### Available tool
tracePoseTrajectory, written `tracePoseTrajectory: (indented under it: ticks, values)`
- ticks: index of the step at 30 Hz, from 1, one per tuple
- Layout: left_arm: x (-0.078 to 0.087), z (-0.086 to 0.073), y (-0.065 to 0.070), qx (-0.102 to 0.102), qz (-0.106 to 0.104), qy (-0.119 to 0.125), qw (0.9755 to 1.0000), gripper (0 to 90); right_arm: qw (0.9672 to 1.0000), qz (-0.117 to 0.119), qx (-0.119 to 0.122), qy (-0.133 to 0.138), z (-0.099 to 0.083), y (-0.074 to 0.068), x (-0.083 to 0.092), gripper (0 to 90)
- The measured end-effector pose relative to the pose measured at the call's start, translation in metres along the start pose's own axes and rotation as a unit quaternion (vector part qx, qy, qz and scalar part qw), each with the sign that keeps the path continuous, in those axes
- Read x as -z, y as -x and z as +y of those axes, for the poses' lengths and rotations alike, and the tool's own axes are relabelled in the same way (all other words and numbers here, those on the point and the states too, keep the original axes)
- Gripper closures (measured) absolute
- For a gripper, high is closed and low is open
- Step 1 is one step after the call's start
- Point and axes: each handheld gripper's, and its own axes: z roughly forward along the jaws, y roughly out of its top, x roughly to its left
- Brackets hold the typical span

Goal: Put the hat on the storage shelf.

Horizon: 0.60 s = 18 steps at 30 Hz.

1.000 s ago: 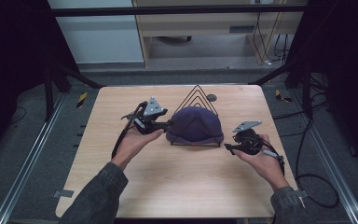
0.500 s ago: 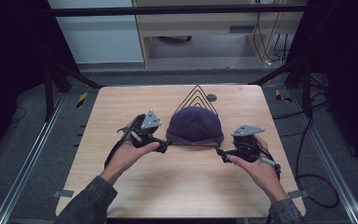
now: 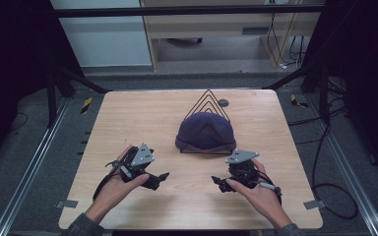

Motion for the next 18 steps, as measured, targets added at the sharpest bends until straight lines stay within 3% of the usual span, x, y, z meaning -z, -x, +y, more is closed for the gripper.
tracePoseTrajectory:
  ticks: [5, 12, 18]
  values:
    - [0.002, -0.017, 0.003, 0.0, 0.004, -0.021, 0.9998, 5.4, 0.9999, 0.011, 0.007, -0.01, -0.002, -0.01, -0.011, 15.9]
    - [0.0, -0.035, 0.002, 0.017, 0.01, -0.035, 0.9992, 5.4, 0.9993, 0.021, 0.015, -0.026, -0.001, -0.022, -0.026, 16.7]
    - [-0.001, -0.057, -0.013, 0.057, 0.037, -0.045, 0.9967, 5.4, 0.9988, 0.029, 0.016, -0.037, -0.001, -0.033, -0.043, 16.7]
